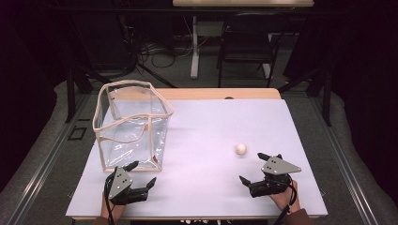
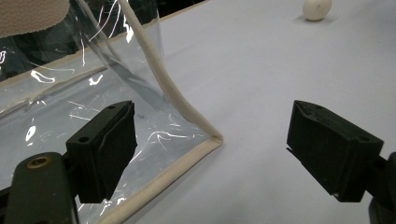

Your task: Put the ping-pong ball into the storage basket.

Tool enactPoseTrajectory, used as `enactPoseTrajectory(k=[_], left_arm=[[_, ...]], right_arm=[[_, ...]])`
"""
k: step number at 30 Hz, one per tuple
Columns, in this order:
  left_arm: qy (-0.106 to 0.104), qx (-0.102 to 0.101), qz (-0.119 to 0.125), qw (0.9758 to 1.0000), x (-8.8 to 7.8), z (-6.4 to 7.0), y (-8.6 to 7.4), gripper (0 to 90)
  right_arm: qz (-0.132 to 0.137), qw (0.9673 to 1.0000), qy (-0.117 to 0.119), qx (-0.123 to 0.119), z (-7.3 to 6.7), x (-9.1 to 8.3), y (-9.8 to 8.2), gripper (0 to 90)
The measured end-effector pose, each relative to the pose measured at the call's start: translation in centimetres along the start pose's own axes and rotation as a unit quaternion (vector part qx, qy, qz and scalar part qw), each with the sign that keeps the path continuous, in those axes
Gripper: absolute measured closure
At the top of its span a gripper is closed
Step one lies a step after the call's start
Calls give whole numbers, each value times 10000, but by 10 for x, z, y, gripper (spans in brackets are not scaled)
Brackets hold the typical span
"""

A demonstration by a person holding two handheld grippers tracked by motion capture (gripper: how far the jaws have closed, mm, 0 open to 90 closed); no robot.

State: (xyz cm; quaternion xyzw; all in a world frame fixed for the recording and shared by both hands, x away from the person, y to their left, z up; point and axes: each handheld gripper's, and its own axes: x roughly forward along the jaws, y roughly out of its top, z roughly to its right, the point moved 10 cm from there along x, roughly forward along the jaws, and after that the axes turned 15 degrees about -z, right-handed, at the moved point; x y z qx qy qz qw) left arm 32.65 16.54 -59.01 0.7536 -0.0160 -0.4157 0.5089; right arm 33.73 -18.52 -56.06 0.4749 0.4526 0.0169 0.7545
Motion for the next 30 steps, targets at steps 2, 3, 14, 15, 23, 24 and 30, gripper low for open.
enactPoseTrajectory(k=[2, 3, 14, 15, 23, 24, 30], left_arm=[[-30, 1, -12, 10000, 1, 1, 0, 159], [-29, 10, -25, 10000, 1, 1, 0, 159], [-61, 43, -68, 9999, 3, 1, 0, 159], [-67, 43, -66, 9999, 3, 1, 0, 160], [-82, 71, -77, 9999, 3, 2, 0, 160], [-79, 77, -86, 9999, 3, 2, -1, 160], [-61, 77, -89, 9999, 3, 2, -1, 160]], right_arm=[[-7, 10000, 25, 1, 0, 0, 1, 0], [-16, 10000, 30, -6, 0, 1, 2, 0], [-78, 9999, 69, 45, 6, 5, 6, 0], [-75, 9999, 89, 37, 7, 5, 7, 0], [-157, 9998, 122, -3, 10, 12, 12, 0], [-175, 9998, 124, 3, 10, 13, 13, 0], [-188, 9997, 173, 5, 13, 16, 18, 0]])
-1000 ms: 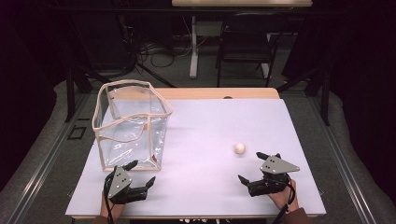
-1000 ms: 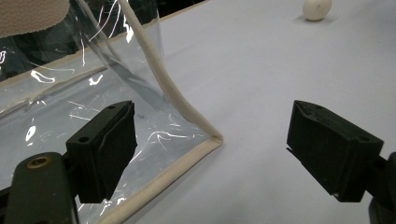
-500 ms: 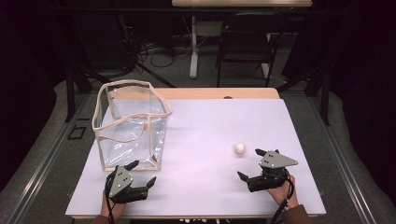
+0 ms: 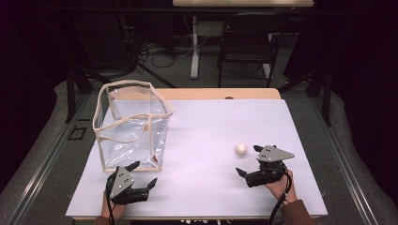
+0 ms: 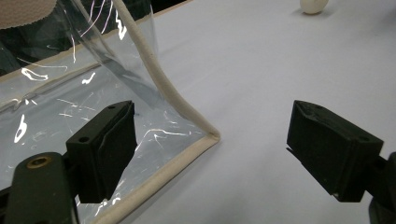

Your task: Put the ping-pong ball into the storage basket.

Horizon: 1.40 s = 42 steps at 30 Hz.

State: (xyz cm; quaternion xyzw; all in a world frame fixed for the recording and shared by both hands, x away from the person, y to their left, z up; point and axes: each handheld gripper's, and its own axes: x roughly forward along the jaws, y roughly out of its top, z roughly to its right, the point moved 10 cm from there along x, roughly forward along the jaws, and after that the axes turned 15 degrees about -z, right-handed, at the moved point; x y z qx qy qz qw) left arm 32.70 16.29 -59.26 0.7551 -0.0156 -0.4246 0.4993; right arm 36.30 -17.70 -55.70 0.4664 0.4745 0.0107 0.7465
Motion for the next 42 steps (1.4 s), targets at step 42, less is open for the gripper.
enactPoseTrajectory(k=[42], left_arm=[[18, -11, -1, 10000, 1, -1, 0, 160]], right_arm=[[-104, 9998, 64, 141, 31, 17, 18, 0]])
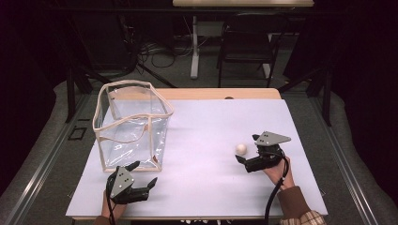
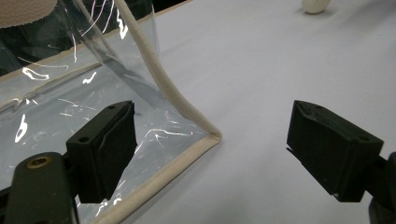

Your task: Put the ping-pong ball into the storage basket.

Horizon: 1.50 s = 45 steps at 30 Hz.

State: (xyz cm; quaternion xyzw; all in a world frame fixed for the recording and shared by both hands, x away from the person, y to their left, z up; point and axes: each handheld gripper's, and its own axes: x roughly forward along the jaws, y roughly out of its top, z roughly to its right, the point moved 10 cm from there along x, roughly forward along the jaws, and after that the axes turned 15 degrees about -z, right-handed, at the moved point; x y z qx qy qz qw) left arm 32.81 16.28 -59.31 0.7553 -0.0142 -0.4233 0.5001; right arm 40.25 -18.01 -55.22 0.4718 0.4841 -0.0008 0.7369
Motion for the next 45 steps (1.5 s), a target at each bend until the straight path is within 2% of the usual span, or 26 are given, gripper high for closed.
enactPoseTrajectory(k=[12, 30, 45], left_arm=[[-2, 1, 0, 10000, 0, 0, 0, 160], [3, 6, -4, 10000, 0, 0, 0, 160], [2, 19, -3, 10000, 0, 0, 0, 160]], right_arm=[[-68, 10000, -31, 49, 10, 3, 0, 0], [-225, 9995, -69, 193, 23, 19, 1, 0], [-317, 9987, -62, 404, 31, 28, -9, 0]])
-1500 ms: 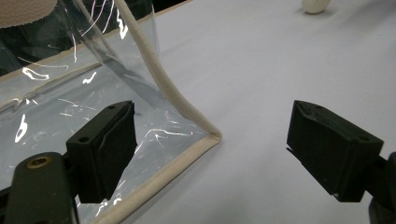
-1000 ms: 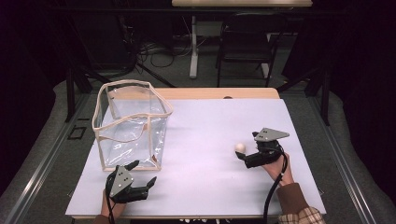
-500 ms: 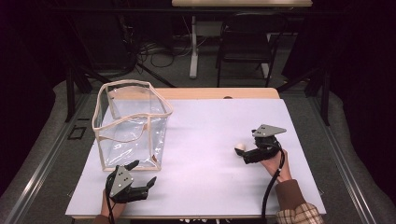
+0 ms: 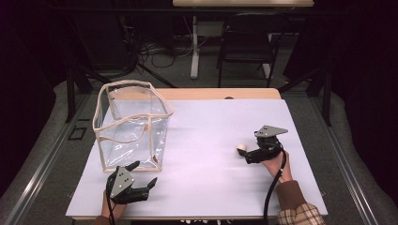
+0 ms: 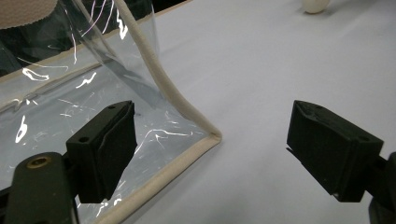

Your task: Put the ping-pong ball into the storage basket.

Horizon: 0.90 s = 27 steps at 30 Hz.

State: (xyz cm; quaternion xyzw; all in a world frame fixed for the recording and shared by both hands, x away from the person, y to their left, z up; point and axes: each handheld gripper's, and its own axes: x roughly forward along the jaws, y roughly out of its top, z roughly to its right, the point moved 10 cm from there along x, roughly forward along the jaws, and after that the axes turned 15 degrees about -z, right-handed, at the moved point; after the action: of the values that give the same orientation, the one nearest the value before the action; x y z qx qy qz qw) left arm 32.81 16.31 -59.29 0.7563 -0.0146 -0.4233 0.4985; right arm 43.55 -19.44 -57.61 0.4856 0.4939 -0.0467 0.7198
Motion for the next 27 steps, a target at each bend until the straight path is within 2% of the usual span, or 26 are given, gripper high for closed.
enactPoseTrajectory(k=[7, 13, 27], left_arm=[[15, -3, 4, 10000, 0, 0, 0, 160], [0, -8, 17, 10000, 0, 0, 0, 160], [11, 3, 14, 10000, 0, -1, 0, 160]], right_arm=[[-74, 9999, 67, 37, -2, 8, -4, 0], [-203, 9998, 37, -30, -4, 14, -9, 0], [-267, 9996, 61, 32, -6, 22, -9, 0]])
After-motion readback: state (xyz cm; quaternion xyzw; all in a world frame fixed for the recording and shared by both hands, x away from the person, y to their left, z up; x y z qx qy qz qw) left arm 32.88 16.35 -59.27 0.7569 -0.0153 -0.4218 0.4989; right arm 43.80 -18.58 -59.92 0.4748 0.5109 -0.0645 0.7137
